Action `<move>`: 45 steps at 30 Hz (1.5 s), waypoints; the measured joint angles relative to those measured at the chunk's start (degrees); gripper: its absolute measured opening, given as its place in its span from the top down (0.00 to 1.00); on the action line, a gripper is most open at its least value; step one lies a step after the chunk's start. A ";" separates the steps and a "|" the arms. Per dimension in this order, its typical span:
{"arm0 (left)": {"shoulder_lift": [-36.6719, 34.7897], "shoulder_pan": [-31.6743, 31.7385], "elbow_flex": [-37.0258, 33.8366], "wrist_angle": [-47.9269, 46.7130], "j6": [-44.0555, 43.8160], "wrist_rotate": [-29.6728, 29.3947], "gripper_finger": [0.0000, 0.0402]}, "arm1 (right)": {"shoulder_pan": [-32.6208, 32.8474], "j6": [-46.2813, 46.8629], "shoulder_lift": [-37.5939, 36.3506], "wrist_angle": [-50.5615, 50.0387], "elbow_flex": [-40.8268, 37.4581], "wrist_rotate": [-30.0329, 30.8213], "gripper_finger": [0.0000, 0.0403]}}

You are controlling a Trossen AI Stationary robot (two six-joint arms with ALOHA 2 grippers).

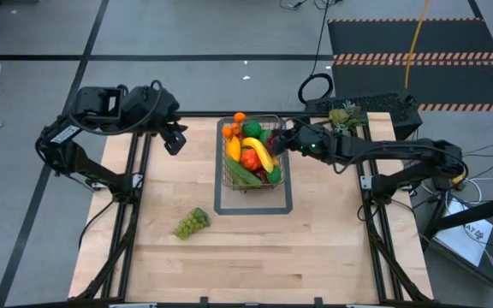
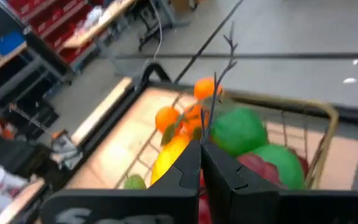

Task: Build produce basket
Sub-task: Put the purple grapes into the gold wire basket, then put the green grapes into the gold wire basket

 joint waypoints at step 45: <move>0.00 0.34 0.00 -0.03 -2.89 3.17 0.58 | -8.47 -4.04 12.36 24.19 0.04 -18.30 0.30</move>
